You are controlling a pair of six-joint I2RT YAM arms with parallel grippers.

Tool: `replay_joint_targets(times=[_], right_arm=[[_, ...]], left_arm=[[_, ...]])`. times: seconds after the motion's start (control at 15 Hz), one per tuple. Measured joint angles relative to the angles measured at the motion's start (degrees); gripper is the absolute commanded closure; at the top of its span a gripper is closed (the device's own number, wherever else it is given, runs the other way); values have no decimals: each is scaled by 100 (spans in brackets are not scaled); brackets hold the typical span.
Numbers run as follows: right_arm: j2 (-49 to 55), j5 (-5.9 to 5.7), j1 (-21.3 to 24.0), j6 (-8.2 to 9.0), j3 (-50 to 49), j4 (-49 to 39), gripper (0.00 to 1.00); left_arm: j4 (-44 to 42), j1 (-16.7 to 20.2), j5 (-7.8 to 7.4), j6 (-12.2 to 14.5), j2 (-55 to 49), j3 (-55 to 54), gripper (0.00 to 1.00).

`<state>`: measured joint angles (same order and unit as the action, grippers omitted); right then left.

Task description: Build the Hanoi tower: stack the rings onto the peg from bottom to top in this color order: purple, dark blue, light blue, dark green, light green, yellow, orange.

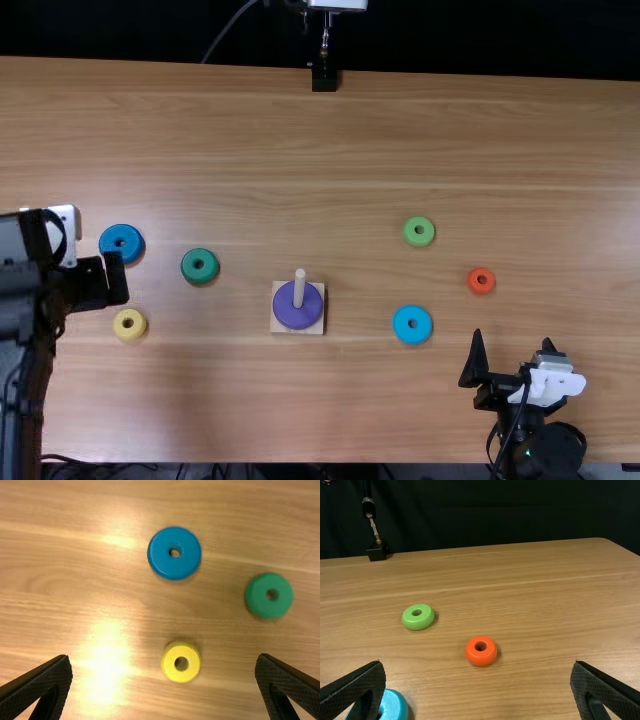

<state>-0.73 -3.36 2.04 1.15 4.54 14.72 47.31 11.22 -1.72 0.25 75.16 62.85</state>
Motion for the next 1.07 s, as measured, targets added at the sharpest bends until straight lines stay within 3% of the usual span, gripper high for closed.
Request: replay_joint_targets(times=[0.47,1.07], right_arm=[[0,-2,-2,0,0,-2,0],[0,-2,0,0,2,0,0]], left_arm=[[-79,-599,0,52,2258,927,0],[-179,-599,7,85,3578,1735,0]])
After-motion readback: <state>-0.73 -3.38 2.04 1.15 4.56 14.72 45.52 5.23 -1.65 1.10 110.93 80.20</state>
